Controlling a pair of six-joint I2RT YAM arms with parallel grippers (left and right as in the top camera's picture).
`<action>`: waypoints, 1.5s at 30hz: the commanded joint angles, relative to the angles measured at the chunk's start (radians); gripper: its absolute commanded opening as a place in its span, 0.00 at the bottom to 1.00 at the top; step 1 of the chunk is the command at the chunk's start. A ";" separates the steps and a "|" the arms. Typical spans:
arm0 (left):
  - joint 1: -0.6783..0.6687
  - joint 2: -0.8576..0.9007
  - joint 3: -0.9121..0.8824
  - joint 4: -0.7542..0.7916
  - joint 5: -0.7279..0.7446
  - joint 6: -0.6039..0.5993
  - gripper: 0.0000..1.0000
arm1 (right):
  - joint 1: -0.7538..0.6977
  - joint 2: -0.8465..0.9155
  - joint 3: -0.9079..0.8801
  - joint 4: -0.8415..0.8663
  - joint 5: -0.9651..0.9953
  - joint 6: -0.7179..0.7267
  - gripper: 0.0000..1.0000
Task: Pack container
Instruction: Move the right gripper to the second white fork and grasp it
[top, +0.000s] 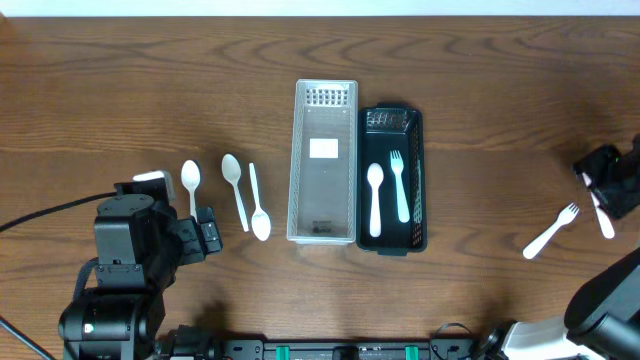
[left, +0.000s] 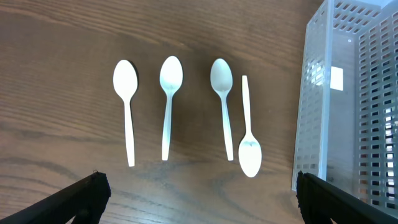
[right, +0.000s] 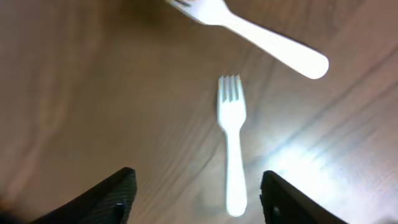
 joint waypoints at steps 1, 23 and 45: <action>0.006 0.002 0.014 -0.003 -0.001 -0.010 0.98 | -0.035 0.020 -0.089 0.066 -0.002 -0.075 0.72; 0.006 0.002 0.013 -0.009 -0.001 -0.010 0.98 | -0.066 0.237 -0.145 0.232 -0.009 -0.082 0.77; 0.006 0.002 0.013 -0.006 -0.001 -0.010 0.98 | -0.034 0.220 -0.134 0.205 -0.085 -0.082 0.10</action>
